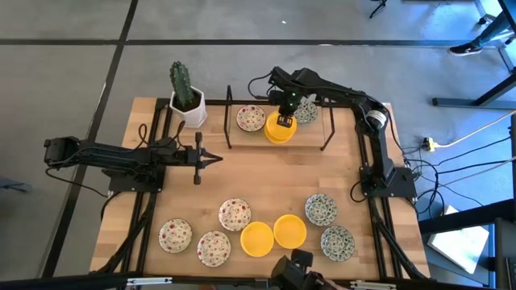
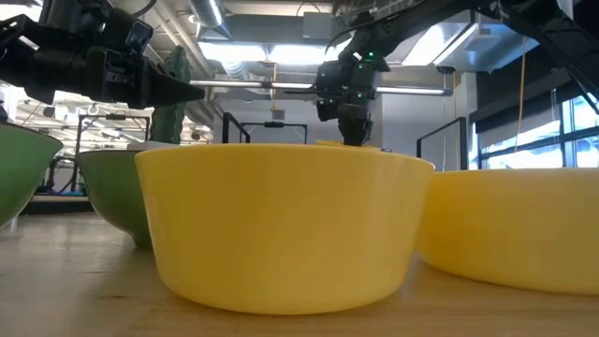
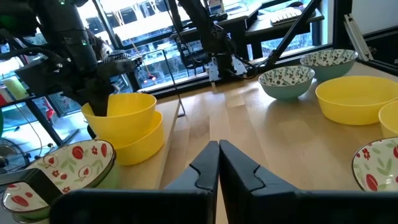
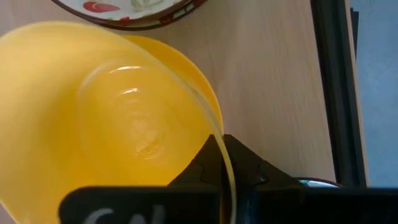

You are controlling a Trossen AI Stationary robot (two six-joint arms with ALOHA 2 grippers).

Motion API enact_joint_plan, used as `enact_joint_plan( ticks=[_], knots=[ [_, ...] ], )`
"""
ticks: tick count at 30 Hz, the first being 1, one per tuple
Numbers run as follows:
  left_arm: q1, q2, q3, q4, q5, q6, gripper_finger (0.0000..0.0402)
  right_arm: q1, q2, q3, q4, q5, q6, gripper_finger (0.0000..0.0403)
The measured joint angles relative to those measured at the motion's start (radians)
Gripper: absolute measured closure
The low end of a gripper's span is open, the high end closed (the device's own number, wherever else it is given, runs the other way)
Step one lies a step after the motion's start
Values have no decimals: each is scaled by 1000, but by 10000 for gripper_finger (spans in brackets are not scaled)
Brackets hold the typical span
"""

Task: Pick & Place Mini bowls
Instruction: Stack the yellow bowl on top of the yellow bowl on the shelf

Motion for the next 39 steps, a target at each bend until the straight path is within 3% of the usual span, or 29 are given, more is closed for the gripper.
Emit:
enact_joint_plan(
  ticks=[30,39],
  knots=[
    [0,0,0,0,0,0,393,0,2,0,15,-45,-10,371],
    [0,0,0,0,0,0,396,0,3,0,10,-20,0,295]
  ],
)
